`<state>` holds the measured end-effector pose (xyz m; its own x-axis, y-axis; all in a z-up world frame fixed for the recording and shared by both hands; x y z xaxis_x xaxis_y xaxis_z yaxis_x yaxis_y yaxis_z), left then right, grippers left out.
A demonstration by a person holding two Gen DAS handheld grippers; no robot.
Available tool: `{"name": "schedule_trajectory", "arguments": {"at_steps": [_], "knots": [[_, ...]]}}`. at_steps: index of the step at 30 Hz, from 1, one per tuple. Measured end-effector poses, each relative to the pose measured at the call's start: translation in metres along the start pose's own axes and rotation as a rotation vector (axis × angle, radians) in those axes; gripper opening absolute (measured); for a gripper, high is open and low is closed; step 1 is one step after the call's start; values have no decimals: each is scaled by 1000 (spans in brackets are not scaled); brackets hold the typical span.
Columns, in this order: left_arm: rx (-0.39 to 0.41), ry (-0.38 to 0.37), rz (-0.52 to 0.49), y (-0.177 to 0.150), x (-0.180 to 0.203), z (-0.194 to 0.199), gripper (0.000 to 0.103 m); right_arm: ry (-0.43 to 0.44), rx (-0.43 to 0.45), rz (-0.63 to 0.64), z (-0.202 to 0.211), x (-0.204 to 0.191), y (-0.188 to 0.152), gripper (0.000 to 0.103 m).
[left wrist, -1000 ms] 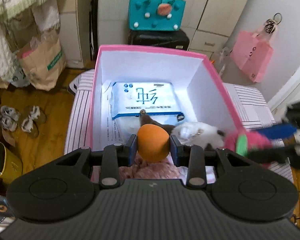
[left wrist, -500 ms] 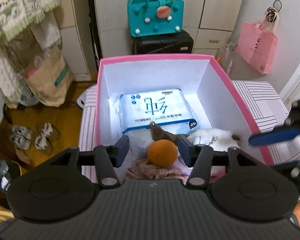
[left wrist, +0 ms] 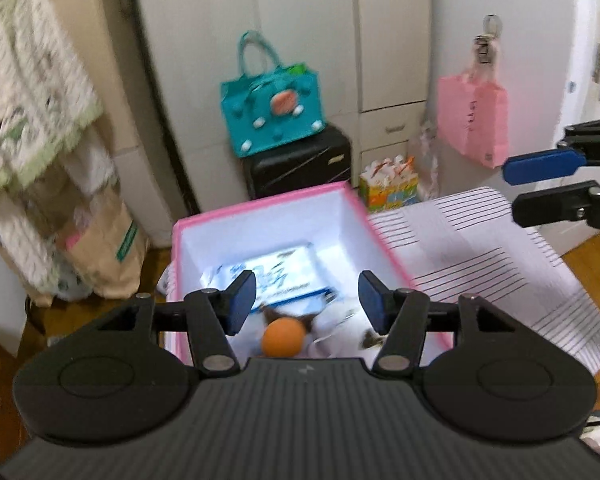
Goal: Organize soft objects
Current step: 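Open both grippers to drop the sponge and ball into the box, then move both grippers to the green egg-shaped sponge on the table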
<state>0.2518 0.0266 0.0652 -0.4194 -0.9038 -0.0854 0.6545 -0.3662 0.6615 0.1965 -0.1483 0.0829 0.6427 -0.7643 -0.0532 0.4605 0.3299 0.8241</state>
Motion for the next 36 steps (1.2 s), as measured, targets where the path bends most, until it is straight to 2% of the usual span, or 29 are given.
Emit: {"name": "schedule_trajectory", "arguments": {"at_steps": [4, 7, 10, 17, 23, 27, 32, 36], "knots": [[8, -46, -77, 17, 38, 5, 56, -59, -20, 36, 9, 9, -17, 42], [-23, -97, -125, 30, 66, -1, 56, -81, -44, 47, 11, 22, -34, 43], [-97, -126, -177, 46, 90, -18, 56, -88, -61, 53, 7, 38, -46, 43], [-342, -126, -275, 78, 129, -82, 56, -43, -97, 64, -29, 75, -66, 46], [-528, -77, -308, 88, 139, -140, 51, -10, -135, 65, -70, 97, -83, 48], [-591, -43, -310, 94, 140, -176, 50, 14, -157, 33, -96, 111, -91, 49], [-671, -1, -246, 96, 133, -208, 48, 41, -187, 31, -124, 122, -103, 50], [-694, 18, -246, 98, 132, -223, 48, 64, -200, 11, -140, 125, -106, 51]]}}
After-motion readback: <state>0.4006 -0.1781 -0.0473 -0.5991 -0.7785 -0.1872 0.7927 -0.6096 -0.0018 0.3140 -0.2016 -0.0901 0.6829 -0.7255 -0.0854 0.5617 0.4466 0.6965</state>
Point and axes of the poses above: each gripper's, at about its wrist camera, not at the fingertips, and z roughly against the way its jaws point, x to its right, y to its top, the point moved 6 cm from there along -z, roughly the way its jaws point, and after that the axes turned 9 degrees about -x, right-handed, at the moved point
